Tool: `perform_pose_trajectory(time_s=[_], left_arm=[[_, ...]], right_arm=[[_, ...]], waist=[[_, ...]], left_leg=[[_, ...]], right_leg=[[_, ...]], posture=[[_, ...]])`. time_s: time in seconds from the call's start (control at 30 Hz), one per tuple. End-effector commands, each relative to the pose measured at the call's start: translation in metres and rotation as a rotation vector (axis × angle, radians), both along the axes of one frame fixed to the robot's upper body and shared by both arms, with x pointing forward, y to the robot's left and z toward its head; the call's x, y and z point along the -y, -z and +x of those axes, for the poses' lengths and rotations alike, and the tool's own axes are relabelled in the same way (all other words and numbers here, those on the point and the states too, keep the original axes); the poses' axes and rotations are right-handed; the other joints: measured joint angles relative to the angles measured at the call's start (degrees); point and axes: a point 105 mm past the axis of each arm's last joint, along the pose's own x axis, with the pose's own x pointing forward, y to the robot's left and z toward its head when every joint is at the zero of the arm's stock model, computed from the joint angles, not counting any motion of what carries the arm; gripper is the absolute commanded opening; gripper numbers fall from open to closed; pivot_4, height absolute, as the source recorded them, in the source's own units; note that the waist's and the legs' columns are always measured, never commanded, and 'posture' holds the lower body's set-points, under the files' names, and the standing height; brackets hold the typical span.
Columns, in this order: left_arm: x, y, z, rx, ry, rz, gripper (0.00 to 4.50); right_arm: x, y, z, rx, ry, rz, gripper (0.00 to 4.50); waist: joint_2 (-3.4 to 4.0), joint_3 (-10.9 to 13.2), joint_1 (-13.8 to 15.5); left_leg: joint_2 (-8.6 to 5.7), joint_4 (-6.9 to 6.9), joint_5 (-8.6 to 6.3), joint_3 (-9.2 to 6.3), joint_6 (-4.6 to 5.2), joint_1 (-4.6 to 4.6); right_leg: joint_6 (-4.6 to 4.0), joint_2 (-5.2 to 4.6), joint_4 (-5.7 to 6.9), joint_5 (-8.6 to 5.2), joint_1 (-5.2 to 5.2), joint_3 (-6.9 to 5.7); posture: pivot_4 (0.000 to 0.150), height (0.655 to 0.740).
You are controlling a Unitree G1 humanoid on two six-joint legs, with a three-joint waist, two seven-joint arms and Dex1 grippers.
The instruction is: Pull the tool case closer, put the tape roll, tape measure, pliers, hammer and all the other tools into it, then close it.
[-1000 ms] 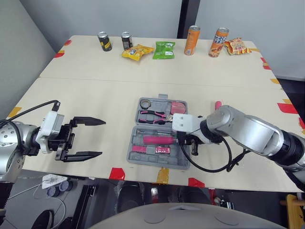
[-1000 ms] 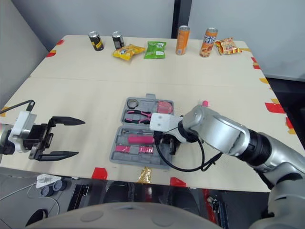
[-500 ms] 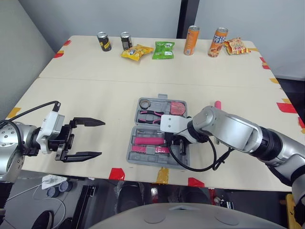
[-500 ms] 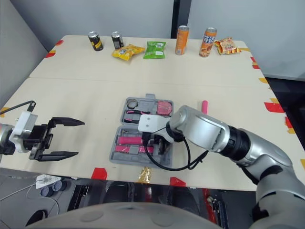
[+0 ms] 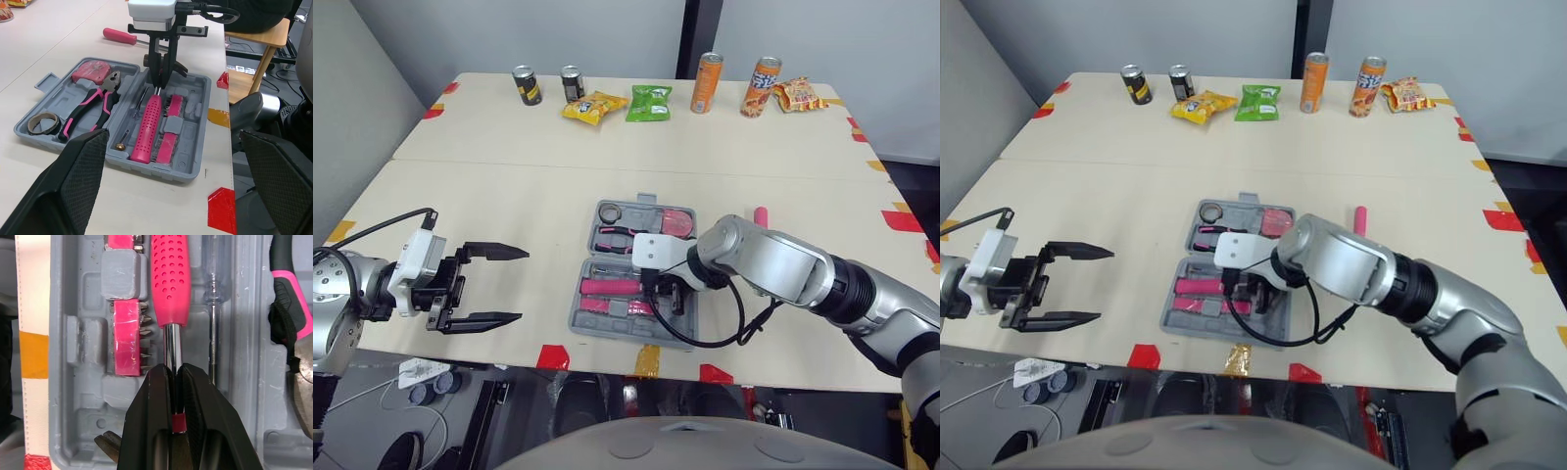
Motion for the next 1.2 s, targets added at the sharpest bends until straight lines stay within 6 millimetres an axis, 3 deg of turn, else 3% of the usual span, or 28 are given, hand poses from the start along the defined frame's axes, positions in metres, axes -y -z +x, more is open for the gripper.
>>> perform_pose_trajectory(time_s=[0.03,0.1,0.33,0.53,0.73,0.97,1.2], left_arm=[[-0.003,-0.005,-0.004,0.019,0.039,0.031,4.50],[-0.003,-0.005,-0.004,0.019,0.039,0.030,4.50],[-0.003,-0.005,-0.004,0.020,0.038,0.030,4.50],[-0.003,-0.004,-0.004,0.023,0.036,0.030,4.50],[-0.004,-0.004,-0.004,0.024,0.032,0.031,4.50],[-0.004,-0.004,-0.005,0.027,0.031,0.030,4.50],[-0.006,-0.004,-0.005,0.027,0.027,0.032,4.50]], right_arm=[[0.005,-0.002,0.001,0.024,-0.015,0.020,1.32],[0.010,-0.001,-0.001,0.013,-0.016,0.021,1.98],[0.018,-0.012,-0.002,0.016,-0.021,0.091,1.98],[-0.004,-0.040,0.004,0.034,-0.040,0.314,1.98],[-0.011,-0.046,0.001,0.028,-0.078,0.479,0.11],[-0.020,-0.027,0.001,0.019,-0.108,0.605,0.02],[-0.025,0.001,0.006,0.015,-0.131,0.564,0.02]], waist=[[0.00,0.00,0.07],[-0.01,0.00,0.02],[-0.02,-0.01,-0.07],[-0.02,-0.02,-0.14],[-0.07,-0.04,0.05],[-0.08,-0.05,-0.43],[-0.10,-0.06,-0.53]], left_leg=[[0.00,0.00,0.00,0.00,0.00,0.00],[0.00,0.00,0.00,0.00,0.00,0.00],[0.01,0.00,-0.01,0.01,-0.01,-0.02],[0.02,0.01,0.00,0.06,0.00,-0.01],[0.02,0.06,-0.01,0.04,0.00,-0.02],[0.03,0.05,-0.01,0.04,0.01,-0.03],[0.03,0.08,0.00,0.03,0.01,-0.03]], right_leg=[[0.00,0.00,0.00,0.00,0.00,0.00],[0.00,0.00,0.00,0.00,0.00,0.00],[0.00,-0.03,0.01,0.00,0.00,0.03],[-0.01,-0.01,0.09,0.00,-0.02,0.08],[-0.01,-0.03,0.07,0.00,-0.04,0.05],[-0.03,-0.04,0.10,-0.02,-0.06,0.06],[-0.06,-0.04,0.16,-0.03,-0.06,0.04]], posture=[[0.150,0.7400],[0.150,0.7400],[0.150,0.7400],[0.150,0.7400],[0.150,0.7400],[0.150,0.7400],[0.150,0.7400]])
